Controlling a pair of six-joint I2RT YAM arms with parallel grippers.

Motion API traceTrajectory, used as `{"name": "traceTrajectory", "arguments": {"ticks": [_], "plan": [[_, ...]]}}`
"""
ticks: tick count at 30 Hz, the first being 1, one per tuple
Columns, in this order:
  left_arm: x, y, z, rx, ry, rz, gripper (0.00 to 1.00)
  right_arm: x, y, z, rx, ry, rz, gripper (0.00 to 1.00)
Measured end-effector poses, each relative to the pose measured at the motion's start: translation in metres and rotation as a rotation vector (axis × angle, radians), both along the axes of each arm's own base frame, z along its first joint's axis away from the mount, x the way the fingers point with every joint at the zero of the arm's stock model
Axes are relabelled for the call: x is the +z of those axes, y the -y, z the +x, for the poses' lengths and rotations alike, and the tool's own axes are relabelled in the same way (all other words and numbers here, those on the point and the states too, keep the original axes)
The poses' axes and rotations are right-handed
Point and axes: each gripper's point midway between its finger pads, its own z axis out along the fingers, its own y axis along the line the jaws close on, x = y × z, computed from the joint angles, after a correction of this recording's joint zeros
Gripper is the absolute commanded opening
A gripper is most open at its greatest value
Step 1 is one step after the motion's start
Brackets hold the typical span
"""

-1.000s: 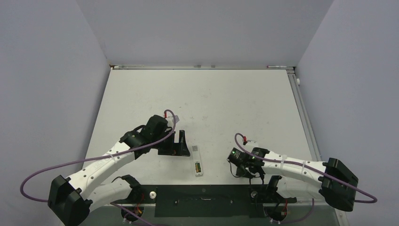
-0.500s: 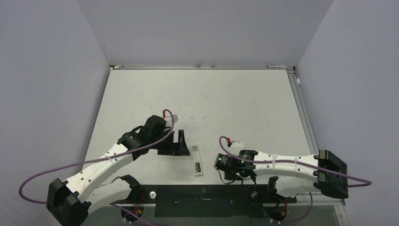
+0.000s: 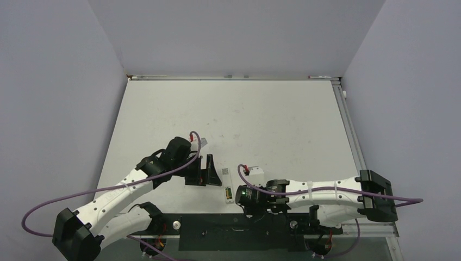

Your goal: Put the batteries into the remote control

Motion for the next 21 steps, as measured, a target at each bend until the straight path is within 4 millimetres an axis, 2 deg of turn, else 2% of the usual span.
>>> {"name": "traceTrajectory", "arguments": {"ticks": [11, 16, 21], "plan": [[0.014, 0.025, -0.03, -0.129, -0.161, -0.191, 0.8, 0.032, -0.041, 0.011, 0.248, 0.101, 0.051, 0.08], [0.009, 0.03, -0.04, -0.17, -0.238, -0.223, 0.74, 0.043, -0.058, 0.015, 0.361, 0.147, 0.053, 0.09], [0.002, 0.029, -0.047, -0.178, -0.297, -0.232, 0.68, 0.047, -0.062, 0.016, 0.442, 0.175, 0.041, 0.08]]}}
